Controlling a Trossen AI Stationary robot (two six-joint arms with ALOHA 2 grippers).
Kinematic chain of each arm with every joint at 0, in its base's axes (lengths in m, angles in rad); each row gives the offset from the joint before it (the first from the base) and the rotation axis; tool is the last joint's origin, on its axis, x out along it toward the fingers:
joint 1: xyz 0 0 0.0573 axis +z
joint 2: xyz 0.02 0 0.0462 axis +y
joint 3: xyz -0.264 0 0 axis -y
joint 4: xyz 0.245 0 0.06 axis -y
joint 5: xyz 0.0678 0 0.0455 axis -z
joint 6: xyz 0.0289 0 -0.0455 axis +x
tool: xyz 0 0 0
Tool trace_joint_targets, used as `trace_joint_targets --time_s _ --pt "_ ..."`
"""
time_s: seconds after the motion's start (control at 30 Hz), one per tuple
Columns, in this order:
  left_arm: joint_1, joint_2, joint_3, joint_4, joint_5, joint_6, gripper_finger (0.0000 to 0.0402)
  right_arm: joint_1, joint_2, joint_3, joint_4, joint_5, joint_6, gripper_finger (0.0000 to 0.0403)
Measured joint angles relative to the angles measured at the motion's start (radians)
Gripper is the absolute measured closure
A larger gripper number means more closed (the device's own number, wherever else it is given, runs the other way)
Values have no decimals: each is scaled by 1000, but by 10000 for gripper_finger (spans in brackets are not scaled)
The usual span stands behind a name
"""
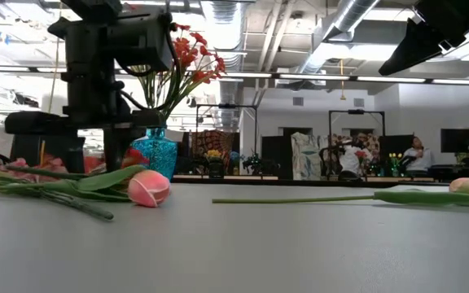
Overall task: Sort flowers into vase by color
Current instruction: Put the red flowers into the blue vase
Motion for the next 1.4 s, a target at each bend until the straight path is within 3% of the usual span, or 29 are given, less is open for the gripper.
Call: trace_joint_targets --time_s 0.2,0.6,0.8,1.1,1.4 --pt "3 0 0 -8 -2 49 256 0 0 0 0 0 16 255" --pt "-1 -1 0 -12 -24 147 392 1 0 0 1 -1 34 255" --pt "-20 -53 0 -14 -54 189 395 1 0 0 0 -1 35 255" --pt "-98 -226 0 -13 -151 195 400 2 0 0 0 -1 36 255" --pt "-190 -395 0 35 -272 410 401 2 0 0 0 -2 35 255"
